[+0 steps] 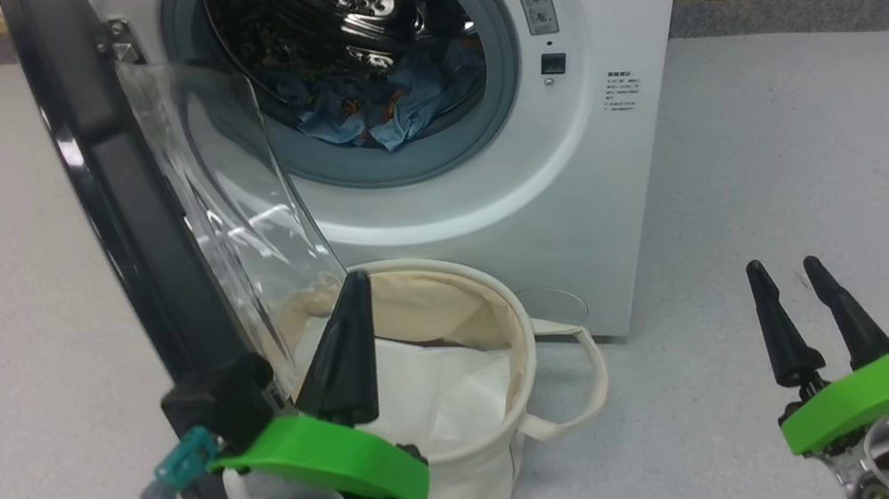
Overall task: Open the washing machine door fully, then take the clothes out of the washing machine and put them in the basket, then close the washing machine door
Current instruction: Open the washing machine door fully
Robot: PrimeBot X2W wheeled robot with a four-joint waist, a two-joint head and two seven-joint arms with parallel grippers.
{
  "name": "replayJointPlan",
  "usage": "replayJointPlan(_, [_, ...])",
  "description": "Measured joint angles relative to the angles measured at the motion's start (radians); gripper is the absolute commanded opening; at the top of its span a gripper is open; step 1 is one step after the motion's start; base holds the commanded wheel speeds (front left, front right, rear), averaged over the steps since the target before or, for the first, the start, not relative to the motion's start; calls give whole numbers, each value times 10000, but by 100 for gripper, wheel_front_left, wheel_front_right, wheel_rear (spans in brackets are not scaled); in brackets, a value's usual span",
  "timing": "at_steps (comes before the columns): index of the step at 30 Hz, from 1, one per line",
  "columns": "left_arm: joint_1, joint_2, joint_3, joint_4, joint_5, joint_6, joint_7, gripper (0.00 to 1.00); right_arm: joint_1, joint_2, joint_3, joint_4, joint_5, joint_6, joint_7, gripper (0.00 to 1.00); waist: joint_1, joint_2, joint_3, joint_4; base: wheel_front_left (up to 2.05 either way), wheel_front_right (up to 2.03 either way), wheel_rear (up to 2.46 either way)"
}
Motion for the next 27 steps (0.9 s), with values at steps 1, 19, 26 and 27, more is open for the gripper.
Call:
replayJointPlan(1, [41, -27, -13, 278, 100, 69, -138, 0, -1, 0, -2, -6, 0, 0, 0, 100, 0, 0, 24, 9, 0, 0, 0])
replayJointPlan(19, [97, -211, 314, 2790, 575, 1022, -1480, 0, -6, 115, -88, -253, 0, 0, 0, 100, 0, 0, 157, 792, 0, 0, 0])
replayJointPlan(26, [92, 155, 792, 2800, 571, 1187, -1544, 0, 0, 303, -54, -660, -161, 0, 0, 100, 0, 0, 268, 1410, 0, 0, 0])
replayJointPlan(27, [87, 270, 895, 2800, 570, 1187, -1546, 0, -1, 313, -27, -700, -184, 0, 0, 100, 0, 0, 299, 1502, 0, 0, 0])
